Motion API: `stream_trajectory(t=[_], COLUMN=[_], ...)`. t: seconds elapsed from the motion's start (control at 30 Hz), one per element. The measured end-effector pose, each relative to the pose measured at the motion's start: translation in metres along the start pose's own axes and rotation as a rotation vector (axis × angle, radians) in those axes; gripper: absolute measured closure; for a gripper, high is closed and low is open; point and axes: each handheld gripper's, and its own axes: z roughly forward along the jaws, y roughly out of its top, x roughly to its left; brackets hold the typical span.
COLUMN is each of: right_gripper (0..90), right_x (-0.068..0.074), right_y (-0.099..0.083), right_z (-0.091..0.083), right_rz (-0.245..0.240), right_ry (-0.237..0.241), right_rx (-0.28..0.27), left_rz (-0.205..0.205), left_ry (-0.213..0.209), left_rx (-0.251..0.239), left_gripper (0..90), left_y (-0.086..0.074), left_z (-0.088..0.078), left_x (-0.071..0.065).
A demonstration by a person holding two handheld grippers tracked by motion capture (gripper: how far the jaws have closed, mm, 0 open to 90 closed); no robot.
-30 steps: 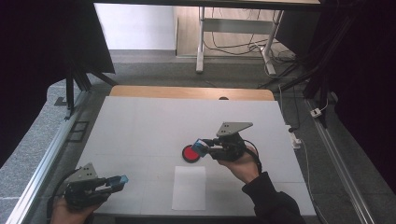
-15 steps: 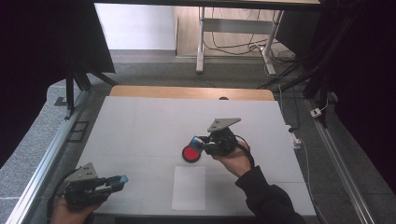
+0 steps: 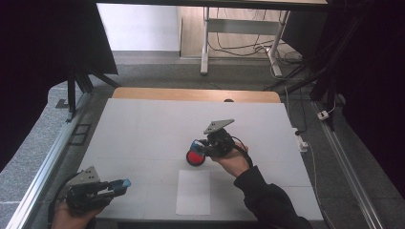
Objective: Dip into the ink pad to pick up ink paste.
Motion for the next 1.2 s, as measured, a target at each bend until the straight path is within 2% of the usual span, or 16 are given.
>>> stream_trajectory(t=[0.27,0.63,1.2], right_gripper=[71.1,71.1,71.2], right_x=[-0.002,0.002,0.002], right_y=[-0.004,-0.006,-0.008], right_z=[0.012,0.027,0.037], right_rz=[-0.01,-0.045,-0.058], right_ry=[-0.01,-0.026,-0.045], right_rx=[0.04,0.089,0.12], left_rz=[-0.004,-0.011,-0.003], left_ry=[0.001,0.001,-0.001], left_rx=[-0.001,-0.001,0.003], left_gripper=[68.1,68.1,68.1], left_y=[0.0,0.0,0.0], left_z=[0.0,0.0,0.0], left_x=[0.001,0.001,0.0])
